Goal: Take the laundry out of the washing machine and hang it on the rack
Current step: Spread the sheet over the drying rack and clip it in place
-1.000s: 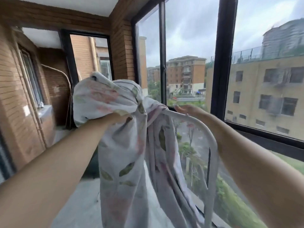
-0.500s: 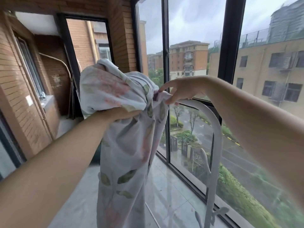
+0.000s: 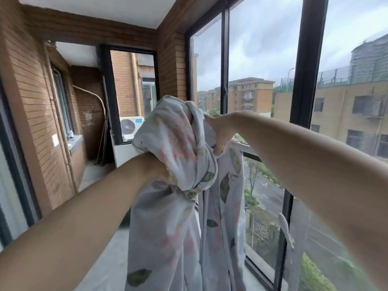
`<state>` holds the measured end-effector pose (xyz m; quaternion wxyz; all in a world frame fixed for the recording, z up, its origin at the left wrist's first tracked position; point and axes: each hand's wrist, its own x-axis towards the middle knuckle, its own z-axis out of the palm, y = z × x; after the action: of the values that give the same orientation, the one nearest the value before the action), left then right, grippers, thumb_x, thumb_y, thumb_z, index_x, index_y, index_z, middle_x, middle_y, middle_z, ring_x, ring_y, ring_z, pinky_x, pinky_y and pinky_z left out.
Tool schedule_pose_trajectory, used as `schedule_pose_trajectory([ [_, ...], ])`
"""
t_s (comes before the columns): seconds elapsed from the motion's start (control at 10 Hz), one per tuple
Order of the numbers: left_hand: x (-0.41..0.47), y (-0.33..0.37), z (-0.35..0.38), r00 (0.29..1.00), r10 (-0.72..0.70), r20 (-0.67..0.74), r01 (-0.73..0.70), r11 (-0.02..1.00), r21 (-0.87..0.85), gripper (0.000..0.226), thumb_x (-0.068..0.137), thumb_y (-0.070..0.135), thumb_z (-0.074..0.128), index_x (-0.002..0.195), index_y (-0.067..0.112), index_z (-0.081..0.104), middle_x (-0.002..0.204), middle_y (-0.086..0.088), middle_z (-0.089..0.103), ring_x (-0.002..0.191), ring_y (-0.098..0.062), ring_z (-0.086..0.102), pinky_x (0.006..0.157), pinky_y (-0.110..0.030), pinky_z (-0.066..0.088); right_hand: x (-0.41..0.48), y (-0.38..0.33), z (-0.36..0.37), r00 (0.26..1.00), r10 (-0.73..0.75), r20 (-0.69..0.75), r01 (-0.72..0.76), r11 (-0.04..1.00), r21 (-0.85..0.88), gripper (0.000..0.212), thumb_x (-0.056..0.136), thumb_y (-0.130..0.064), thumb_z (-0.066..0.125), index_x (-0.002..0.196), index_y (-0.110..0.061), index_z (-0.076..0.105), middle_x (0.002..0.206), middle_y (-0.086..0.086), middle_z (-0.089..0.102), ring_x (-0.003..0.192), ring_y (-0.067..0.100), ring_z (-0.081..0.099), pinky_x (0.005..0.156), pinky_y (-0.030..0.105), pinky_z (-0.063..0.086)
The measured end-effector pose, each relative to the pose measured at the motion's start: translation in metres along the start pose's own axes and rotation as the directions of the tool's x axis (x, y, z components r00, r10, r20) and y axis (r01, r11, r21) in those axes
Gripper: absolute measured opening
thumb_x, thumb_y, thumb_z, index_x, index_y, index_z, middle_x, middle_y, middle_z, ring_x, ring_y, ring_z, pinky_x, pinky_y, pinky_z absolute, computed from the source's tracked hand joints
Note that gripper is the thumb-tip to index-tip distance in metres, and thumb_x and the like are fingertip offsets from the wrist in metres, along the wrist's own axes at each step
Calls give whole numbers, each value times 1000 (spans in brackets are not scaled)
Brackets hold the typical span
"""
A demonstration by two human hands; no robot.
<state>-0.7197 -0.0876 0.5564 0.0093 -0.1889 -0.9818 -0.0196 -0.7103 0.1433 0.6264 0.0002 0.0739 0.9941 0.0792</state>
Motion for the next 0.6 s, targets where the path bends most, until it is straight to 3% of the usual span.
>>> schedule_pose_trajectory([
  [0.1, -24, -2, -12, 994, 104, 42, -109, 982, 155, 36, 102, 0, 42, 135, -11, 46, 146, -25, 44, 134, -35, 44, 101, -33, 38, 5, -8, 12, 997, 38, -71, -43, 997, -67, 119, 62, -44, 92, 154, -27, 19, 133, 5, 53, 110, 28, 58, 92, 42, 54],
  [0.2, -23, -9, -25, 993, 113, -31, -109, 988, 106, 37, 100, 6, 50, 136, -3, 48, 143, -18, 49, 120, -28, 53, 103, -31, 38, 0, -10, 23, 965, 8, -261, -64, 976, -206, 36, 83, -27, 73, 114, -23, 56, 79, -4, 51, 64, 16, 51, 58, 31, 52],
  [0.3, -17, -18, -25, 995, 76, -60, -78, 996, -38, 44, 97, 10, 57, 138, 1, 46, 141, -14, 49, 119, -25, 51, 102, -27, 37, -3, 2, 18, 917, 83, -391, -120, 990, -71, 7, 81, -18, 65, 83, -13, 60, 74, 0, 55, 63, 16, 54, 53, 29, 51],
  [0.4, -15, -23, -34, 998, 28, -64, -41, 976, -216, 37, 93, 6, 61, 129, -1, 54, 124, -11, 55, 103, -21, 51, 86, -22, 40, -3, 36, 1, 865, 264, -426, -171, 955, 244, 15, 80, -10, 74, 92, -11, 66, 78, 3, 65, 67, 18, 63, 45, 25, 49],
  [0.5, -3, -20, -37, 973, 185, -136, -221, 916, -335, 8, 87, 7, 66, 87, 15, 64, 90, 4, 57, 85, -19, 57, 64, -7, 41, -2, 77, -6, 771, 480, -419, -214, 814, 540, 13, 88, -10, 71, 81, -4, 61, 74, 11, 66, 59, 22, 66, 32, 19, 42],
  [0.6, 34, -24, -29, 929, 58, -366, -229, 865, -446, 7, 76, 7, 71, 72, 11, 65, 76, -6, 66, 78, -24, 66, 57, -23, 44, -11, 114, -9, 661, 692, -291, -196, 532, 824, 24, 98, -19, 62, 85, 1, 62, 74, 20, 68, 54, 26, 68, 30, 27, 47],
])
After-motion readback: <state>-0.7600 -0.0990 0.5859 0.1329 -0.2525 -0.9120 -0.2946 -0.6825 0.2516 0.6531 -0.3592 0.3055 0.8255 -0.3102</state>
